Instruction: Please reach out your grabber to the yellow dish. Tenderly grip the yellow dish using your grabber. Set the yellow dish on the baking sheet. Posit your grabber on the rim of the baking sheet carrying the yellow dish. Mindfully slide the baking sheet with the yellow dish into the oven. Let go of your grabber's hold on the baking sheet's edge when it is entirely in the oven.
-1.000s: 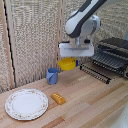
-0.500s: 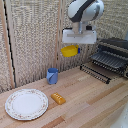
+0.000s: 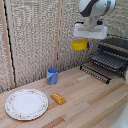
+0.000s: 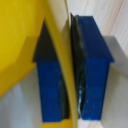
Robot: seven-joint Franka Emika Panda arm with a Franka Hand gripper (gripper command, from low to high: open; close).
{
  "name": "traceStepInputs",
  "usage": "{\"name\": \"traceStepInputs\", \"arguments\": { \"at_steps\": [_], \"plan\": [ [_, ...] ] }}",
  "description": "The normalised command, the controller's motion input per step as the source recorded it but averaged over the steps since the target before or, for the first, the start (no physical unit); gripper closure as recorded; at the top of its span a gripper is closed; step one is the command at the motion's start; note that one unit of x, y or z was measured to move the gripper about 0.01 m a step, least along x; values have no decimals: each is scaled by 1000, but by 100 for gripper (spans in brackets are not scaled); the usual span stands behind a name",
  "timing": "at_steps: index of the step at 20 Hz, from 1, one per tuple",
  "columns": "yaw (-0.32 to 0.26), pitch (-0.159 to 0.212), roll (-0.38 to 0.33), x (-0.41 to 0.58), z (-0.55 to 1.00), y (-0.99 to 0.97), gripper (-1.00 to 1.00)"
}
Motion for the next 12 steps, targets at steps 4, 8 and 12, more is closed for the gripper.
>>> {"name": "traceStepInputs", "arguments": {
  "at_steps": [4,8,12],
  "plan": [
    [-83,-40,5,-24,0,-958,100],
    [-79,-34,5,-26,0,-966,100],
    [-62,-18,23,-9,-10,-981,100]
  ]
}}
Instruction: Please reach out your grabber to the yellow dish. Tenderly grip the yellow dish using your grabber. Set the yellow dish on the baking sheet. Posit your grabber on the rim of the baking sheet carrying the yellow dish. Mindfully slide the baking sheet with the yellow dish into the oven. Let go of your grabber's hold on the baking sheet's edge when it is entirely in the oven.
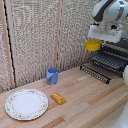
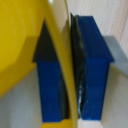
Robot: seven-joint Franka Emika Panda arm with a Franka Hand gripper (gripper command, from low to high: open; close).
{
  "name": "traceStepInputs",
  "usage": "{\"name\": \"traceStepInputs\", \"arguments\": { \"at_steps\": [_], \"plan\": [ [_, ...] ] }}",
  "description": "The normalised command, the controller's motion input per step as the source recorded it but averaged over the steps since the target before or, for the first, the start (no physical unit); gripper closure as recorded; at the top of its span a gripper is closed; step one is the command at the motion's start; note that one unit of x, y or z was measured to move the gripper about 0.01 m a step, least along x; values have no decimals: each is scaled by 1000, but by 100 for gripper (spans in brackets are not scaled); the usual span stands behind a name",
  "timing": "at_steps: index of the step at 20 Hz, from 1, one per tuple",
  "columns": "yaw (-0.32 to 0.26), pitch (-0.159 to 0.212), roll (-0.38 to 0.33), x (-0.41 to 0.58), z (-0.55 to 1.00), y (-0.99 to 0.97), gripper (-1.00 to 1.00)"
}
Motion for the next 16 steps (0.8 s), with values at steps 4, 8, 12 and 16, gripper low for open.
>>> {"name": "traceStepInputs", "arguments": {
  "at_steps": [4,8,12,16],
  "plan": [
    [-11,0,100,81,-130,-994,100],
    [0,-2,127,177,-84,-1000,100],
    [0,-17,121,130,-4,-994,100],
    [-9,-40,109,60,0,-944,100]
  ]
}}
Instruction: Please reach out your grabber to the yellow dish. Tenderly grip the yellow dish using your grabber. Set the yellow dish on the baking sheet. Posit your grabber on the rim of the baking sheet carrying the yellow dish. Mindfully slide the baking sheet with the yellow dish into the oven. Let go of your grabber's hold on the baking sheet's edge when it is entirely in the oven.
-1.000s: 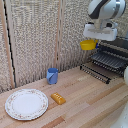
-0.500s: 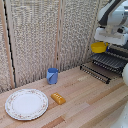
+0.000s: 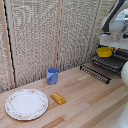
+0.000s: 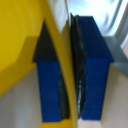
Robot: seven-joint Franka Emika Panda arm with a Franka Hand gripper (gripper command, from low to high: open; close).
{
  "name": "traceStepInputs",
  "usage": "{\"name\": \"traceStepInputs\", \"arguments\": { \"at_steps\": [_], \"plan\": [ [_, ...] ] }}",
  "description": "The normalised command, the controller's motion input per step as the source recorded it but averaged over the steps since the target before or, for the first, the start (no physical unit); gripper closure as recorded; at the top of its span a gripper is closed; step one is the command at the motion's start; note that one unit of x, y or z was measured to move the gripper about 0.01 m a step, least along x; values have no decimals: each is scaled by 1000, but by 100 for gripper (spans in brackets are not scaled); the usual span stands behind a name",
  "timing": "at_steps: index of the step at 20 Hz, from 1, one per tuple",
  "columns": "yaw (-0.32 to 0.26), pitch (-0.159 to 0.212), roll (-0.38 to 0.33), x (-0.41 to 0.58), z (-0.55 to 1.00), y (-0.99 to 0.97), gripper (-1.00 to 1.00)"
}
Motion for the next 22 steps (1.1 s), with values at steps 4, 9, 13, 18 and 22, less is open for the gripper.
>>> {"name": "traceStepInputs", "arguments": {
  "at_steps": [4,9,13,18,22],
  "plan": [
    [-140,-73,67,-44,11,-499,100],
    [-351,-42,28,-35,27,-102,100],
    [-339,-47,8,7,0,-95,-100],
    [-67,-12,0,-12,0,-5,-100],
    [-23,7,0,-46,41,-17,-100]
  ]
}}
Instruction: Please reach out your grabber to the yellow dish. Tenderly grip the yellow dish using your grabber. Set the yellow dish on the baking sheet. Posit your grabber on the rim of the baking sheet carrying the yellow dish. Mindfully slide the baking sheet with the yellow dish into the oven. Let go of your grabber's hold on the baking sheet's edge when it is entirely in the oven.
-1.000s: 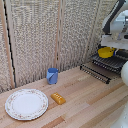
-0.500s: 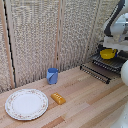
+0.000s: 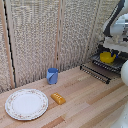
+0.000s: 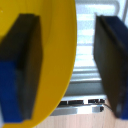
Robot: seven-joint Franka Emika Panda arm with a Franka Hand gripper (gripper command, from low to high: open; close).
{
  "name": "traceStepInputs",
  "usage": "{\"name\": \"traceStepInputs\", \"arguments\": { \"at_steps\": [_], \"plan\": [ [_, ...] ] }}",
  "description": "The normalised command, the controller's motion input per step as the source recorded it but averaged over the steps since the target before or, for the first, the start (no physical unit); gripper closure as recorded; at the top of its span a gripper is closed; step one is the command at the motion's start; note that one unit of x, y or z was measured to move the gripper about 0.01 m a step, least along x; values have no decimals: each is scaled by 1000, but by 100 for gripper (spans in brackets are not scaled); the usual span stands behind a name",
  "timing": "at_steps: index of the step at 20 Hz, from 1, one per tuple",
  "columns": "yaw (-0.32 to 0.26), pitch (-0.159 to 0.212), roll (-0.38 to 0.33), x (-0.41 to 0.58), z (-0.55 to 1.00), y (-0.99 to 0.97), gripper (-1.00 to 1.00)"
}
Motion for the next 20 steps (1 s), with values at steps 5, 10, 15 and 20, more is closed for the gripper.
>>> {"name": "traceStepInputs", "arguments": {
  "at_steps": [5,10,15,20],
  "plan": [
    [148,92,-101,0,613,83,-100],
    [112,102,-127,152,733,263,-100],
    [60,64,-231,308,537,392,-100],
    [81,56,-354,197,202,271,-100]
  ]
}}
